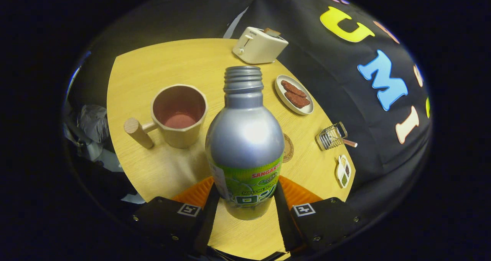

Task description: Take the bottle from table, then pour the juice into the cup, finally place the bottle on the coaster

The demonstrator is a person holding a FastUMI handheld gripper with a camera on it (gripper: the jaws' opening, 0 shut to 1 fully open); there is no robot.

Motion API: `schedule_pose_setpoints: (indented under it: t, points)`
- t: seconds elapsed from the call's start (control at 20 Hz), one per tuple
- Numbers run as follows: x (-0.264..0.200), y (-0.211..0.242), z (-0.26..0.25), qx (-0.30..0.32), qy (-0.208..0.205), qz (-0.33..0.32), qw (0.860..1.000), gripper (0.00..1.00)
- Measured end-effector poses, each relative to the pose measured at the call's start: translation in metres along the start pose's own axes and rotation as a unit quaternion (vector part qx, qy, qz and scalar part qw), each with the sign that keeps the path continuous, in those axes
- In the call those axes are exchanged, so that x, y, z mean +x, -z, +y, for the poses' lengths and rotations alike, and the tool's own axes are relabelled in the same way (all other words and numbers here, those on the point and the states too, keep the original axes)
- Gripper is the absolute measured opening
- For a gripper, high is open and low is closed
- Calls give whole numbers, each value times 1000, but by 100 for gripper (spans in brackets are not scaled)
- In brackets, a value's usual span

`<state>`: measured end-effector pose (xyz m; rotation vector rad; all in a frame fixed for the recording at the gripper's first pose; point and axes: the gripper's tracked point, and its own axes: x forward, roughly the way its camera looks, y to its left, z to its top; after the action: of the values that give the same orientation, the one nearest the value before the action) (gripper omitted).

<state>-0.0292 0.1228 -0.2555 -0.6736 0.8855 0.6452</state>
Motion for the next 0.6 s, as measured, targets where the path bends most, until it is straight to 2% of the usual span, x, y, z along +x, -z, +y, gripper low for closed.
schedule_pose_setpoints:
  t: [0.35, 0.6]
  points:
    - [5, -14, -27, 89, -17, -66, 994, 72]
    - [17, -28, -48, 146, -26, -110, 983, 73]
